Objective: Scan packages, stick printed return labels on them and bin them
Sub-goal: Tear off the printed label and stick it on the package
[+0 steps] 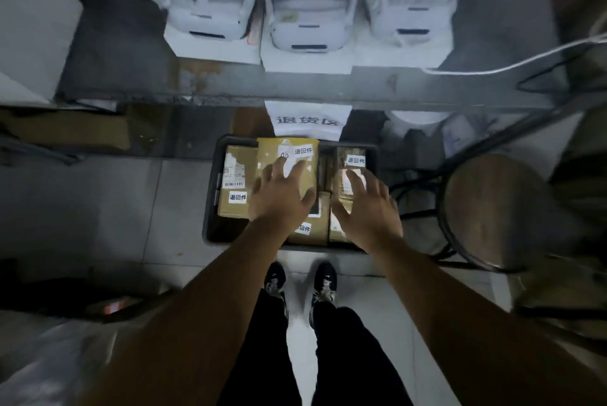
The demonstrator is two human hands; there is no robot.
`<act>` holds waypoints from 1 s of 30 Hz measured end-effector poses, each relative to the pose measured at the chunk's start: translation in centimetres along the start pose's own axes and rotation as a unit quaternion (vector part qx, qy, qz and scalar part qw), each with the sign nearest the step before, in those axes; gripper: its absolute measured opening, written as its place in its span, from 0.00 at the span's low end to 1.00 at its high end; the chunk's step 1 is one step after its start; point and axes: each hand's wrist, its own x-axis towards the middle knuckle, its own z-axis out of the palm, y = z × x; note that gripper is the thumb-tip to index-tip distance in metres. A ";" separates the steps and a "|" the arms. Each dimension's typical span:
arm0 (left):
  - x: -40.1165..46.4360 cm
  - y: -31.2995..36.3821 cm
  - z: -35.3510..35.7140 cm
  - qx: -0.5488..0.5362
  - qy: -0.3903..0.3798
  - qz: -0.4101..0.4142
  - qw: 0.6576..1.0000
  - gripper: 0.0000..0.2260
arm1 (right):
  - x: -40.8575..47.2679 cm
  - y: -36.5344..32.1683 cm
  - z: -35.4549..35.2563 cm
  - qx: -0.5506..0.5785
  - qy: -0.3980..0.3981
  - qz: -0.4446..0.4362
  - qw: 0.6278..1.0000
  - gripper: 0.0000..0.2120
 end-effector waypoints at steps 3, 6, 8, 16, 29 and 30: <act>-4.6 3.0 -2.6 0.016 -0.009 0.020 1.000 0.28 | -5.8 0.8 -3.2 -0.008 0.025 0.016 1.000 0.32; -8.5 5.8 -3.8 0.031 -0.011 0.068 0.997 0.27 | -11.0 1.9 -5.3 -0.002 0.056 0.053 0.997 0.33; -10.6 7.3 -3.8 0.041 -0.013 0.112 0.993 0.27 | -14.2 2.8 -6.1 0.015 0.082 0.090 0.992 0.33; -18.4 13.5 -2.8 0.060 -0.028 0.294 0.953 0.27 | -29.0 7.0 -7.4 0.025 0.166 0.279 0.946 0.35; -33.8 27.4 -0.8 0.071 -0.041 0.525 0.847 0.26 | -49.7 13.9 -7.5 0.064 0.288 0.449 0.843 0.33; -35.2 28.7 -0.4 0.074 -0.039 0.536 0.840 0.26 | -51.2 14.7 -7.7 0.067 0.299 0.457 0.835 0.33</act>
